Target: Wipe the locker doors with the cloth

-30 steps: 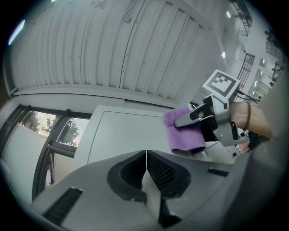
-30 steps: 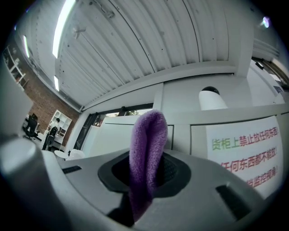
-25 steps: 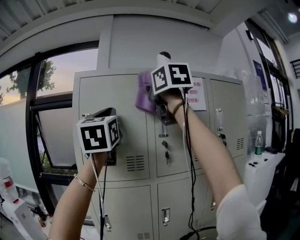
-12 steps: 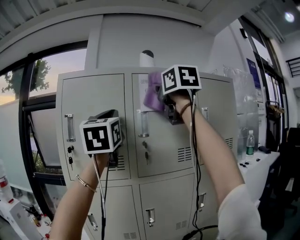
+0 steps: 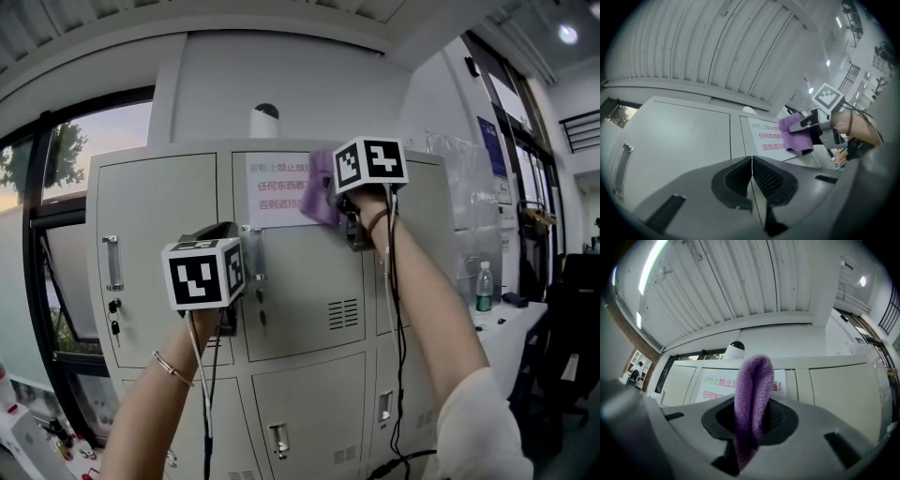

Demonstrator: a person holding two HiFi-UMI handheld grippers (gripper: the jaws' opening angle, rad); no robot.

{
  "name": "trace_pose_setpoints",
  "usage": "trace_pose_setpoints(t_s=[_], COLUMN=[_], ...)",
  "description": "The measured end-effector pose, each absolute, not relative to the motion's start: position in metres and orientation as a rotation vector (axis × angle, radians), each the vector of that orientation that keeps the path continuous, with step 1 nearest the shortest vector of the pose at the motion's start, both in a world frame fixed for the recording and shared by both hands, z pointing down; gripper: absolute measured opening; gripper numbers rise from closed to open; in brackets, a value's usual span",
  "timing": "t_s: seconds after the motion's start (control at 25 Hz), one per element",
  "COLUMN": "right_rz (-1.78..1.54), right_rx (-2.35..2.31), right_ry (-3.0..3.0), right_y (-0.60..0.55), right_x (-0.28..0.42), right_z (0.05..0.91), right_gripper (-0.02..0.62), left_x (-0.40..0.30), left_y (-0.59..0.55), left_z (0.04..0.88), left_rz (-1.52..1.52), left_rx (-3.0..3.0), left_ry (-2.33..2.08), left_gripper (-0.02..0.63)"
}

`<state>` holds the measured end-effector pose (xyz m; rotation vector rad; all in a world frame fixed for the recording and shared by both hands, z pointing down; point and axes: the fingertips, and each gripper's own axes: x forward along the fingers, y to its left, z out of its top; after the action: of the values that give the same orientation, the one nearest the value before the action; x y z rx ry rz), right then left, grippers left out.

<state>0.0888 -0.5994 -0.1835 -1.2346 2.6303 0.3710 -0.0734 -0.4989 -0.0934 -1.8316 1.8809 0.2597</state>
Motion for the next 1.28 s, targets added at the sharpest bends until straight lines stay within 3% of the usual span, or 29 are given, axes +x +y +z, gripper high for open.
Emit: trace_pose_setpoints(t_s=[0.8, 1.28], right_rz=[0.292, 0.314], right_rx=[-1.454, -1.201], right_ry=[2.490, 2.549], right_y=[-0.645, -0.556], right_x=[0.185, 0.112], right_z=[-0.174, -0.179], right_gripper=[0.071, 0.071], left_x=[-0.040, -0.085], left_y=[-0.524, -0.479], left_z=[-0.088, -0.079], left_rz=[0.243, 0.247], left_rx=[-1.898, -1.870], left_ry=[1.832, 1.875], left_gripper=[0.009, 0.009])
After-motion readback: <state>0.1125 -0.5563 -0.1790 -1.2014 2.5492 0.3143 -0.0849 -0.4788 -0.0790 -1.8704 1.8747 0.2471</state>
